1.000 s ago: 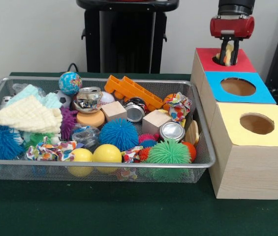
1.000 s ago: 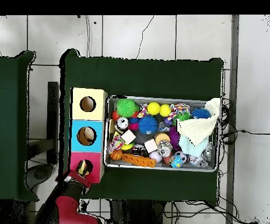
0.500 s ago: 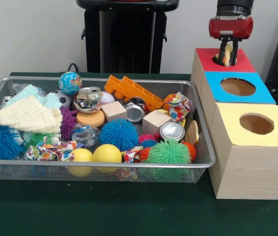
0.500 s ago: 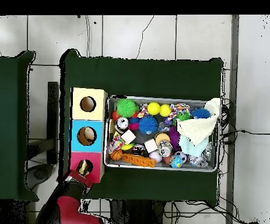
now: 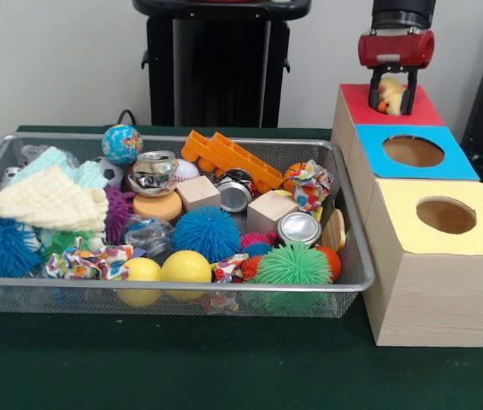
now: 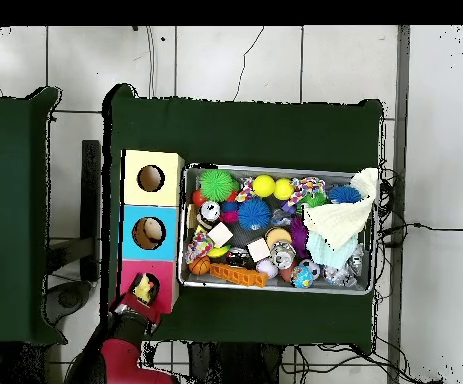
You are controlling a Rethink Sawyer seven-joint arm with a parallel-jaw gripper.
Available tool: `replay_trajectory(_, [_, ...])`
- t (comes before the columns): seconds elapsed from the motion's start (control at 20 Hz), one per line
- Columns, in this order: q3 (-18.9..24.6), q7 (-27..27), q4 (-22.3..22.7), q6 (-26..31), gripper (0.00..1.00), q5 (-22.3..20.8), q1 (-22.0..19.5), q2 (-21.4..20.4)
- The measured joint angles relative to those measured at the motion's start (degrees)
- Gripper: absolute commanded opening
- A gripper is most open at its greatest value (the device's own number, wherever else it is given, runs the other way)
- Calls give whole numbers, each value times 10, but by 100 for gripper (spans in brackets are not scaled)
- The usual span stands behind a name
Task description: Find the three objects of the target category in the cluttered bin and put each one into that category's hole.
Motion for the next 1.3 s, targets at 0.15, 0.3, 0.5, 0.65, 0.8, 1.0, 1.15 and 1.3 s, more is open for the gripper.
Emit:
replay_trajectory(0.15, [0, 2, 1, -2, 100, -1, -1, 1])
replay_trajectory(0.3, [1, 2, 1, -2, 100, -3, -2, 0])
replay_trajectory(0.5, [2, 3, 1, -2, 100, -9, -7, 0])
replay_trajectory(0.65, [5, 4, 2, -2, 100, -18, -14, -1])
replay_trajectory(0.8, [7, 8, 3, -2, 100, -23, -18, -2])
replay_trajectory(1.0, [11, 13, 4, -2, 100, -35, -28, -3])
replay_trajectory(1.15, [13, 13, 5, -2, 0, -40, -34, -3])
replay_trajectory(1.3, [14, 13, 6, -2, 0, -43, -40, -3])
